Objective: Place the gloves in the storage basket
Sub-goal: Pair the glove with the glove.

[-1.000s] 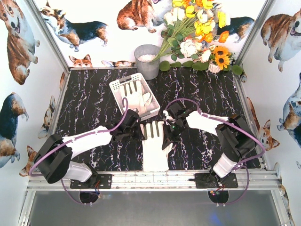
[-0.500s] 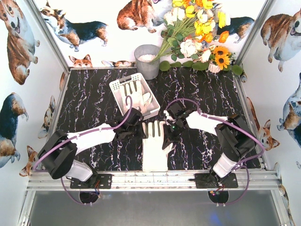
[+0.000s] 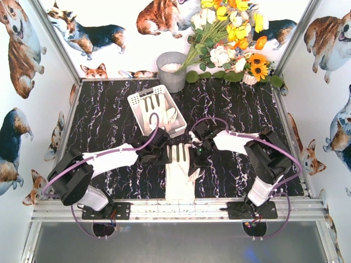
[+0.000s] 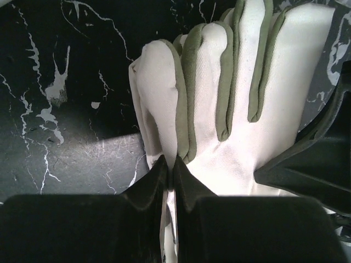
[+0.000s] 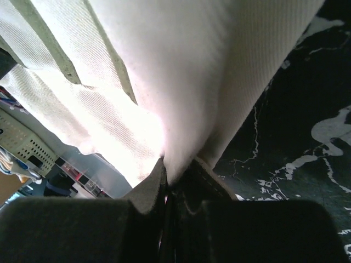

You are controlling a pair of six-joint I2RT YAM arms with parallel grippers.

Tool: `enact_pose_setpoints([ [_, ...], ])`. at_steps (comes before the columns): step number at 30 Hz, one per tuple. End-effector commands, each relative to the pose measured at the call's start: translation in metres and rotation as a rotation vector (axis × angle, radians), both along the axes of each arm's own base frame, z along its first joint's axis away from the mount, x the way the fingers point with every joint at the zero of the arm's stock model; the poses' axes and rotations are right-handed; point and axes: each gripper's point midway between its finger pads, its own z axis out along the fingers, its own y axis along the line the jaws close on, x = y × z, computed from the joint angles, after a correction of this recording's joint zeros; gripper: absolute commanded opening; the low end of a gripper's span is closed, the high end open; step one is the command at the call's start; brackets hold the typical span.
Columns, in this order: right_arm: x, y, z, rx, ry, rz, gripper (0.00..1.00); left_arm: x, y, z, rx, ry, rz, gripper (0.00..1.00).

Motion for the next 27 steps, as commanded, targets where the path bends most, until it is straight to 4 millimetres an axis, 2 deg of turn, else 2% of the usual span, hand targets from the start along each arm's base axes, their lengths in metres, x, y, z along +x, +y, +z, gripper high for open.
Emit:
enact_pose_setpoints([
  [1,-0.021,-0.023,-0.020,-0.132,0.066,0.011,0.00,0.014,0.024,-0.002,0.149,-0.066,0.041,0.03],
  [7,-0.023,-0.025,-0.026,-0.154,0.070,0.017,0.00,0.015,0.017,0.009,0.141,-0.095,0.022,0.24],
  [11,-0.023,-0.025,-0.027,-0.156,0.070,0.016,0.00,0.012,0.006,0.025,0.106,-0.123,-0.020,0.30],
  [15,-0.023,-0.024,-0.028,-0.154,0.067,0.014,0.00,0.001,-0.015,0.047,0.009,-0.159,-0.103,0.29],
  [18,-0.022,-0.024,-0.028,-0.152,0.061,0.013,0.00,-0.009,-0.031,0.055,-0.098,-0.151,-0.147,0.25],
  [23,-0.019,-0.023,-0.024,-0.149,0.041,0.008,0.00,-0.021,-0.049,0.042,-0.204,-0.093,-0.174,0.17],
  [27,-0.016,-0.023,-0.020,-0.150,0.021,0.002,0.00,-0.029,-0.060,0.025,-0.277,-0.074,-0.204,0.17],
])
